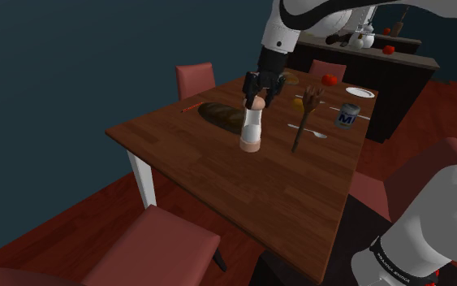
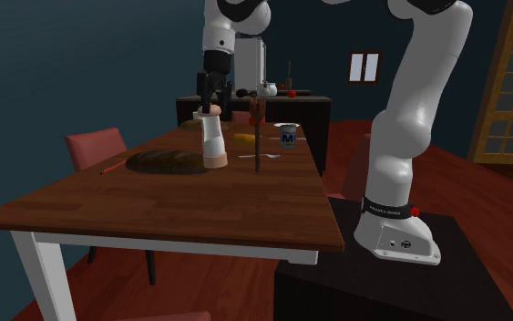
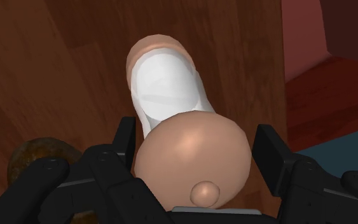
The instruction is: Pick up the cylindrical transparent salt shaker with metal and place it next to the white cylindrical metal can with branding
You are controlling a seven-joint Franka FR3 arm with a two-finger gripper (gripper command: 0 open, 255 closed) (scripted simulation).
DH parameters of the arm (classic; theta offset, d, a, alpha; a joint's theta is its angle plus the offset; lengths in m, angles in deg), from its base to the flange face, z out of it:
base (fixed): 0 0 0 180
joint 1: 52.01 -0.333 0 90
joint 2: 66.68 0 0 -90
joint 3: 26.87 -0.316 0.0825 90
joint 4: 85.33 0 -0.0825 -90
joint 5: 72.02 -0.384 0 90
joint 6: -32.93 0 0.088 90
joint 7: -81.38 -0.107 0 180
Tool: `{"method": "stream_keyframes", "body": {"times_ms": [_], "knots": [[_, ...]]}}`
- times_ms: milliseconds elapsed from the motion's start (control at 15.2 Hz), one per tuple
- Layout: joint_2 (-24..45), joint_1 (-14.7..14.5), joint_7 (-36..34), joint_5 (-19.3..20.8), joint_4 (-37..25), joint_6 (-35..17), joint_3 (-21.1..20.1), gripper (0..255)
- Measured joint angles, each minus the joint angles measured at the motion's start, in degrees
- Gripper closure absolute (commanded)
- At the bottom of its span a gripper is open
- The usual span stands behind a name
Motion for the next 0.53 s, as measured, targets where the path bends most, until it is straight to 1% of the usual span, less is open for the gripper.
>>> {"method": "stream_keyframes", "body": {"times_ms": [528], "knots": [[0.0, 0.1, -0.9, 0.3, -6.2, 6.1, 0.1, 255]]}}
